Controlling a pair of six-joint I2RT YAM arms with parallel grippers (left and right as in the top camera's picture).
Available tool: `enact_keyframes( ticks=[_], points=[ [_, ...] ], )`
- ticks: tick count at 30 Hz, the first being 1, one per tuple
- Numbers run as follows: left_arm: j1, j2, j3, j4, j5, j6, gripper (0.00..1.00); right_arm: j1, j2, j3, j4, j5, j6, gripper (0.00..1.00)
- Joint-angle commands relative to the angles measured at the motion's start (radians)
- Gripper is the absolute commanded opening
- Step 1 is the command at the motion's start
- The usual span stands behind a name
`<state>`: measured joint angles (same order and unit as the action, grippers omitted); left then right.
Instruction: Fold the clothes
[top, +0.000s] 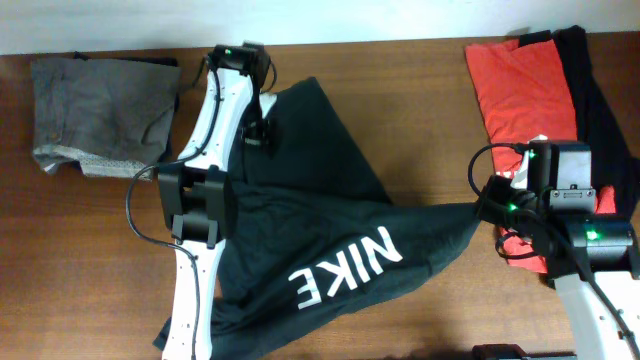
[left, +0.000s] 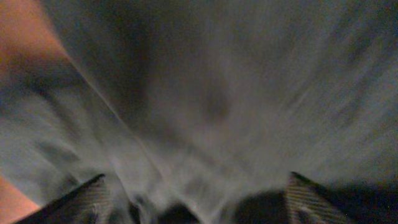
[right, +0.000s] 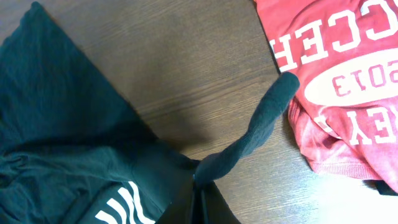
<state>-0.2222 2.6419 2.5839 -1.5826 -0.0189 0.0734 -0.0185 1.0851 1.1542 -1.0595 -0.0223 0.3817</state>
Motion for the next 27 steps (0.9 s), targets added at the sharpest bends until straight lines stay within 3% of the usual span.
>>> enact_keyframes(
  ticks=[1, 5, 10, 20, 27],
  points=[
    [-0.019, -0.055, 0.066, 0.121, 0.024, 0.011, 0.95, 0.005, 0.002, 0.019, 0.017, 0.023, -0.007, 0.06],
    [-0.051, -0.04, 0.064, 0.414, 0.13, 0.103, 0.99, 0.005, 0.002, 0.019, 0.034, 0.023, -0.007, 0.06],
    [-0.084, -0.008, 0.064, 0.634, 0.138, 0.108, 0.99, 0.006, 0.002, 0.019, 0.041, 0.007, -0.007, 0.06],
    [-0.118, 0.058, 0.064, 0.779, 0.116, 0.108, 0.98, 0.006, 0.002, 0.019, 0.041, -0.023, -0.008, 0.06],
    [-0.124, 0.104, 0.064, 0.793, 0.102, 0.107, 0.98, 0.006, 0.002, 0.019, 0.04, -0.03, -0.008, 0.06]
  ],
)
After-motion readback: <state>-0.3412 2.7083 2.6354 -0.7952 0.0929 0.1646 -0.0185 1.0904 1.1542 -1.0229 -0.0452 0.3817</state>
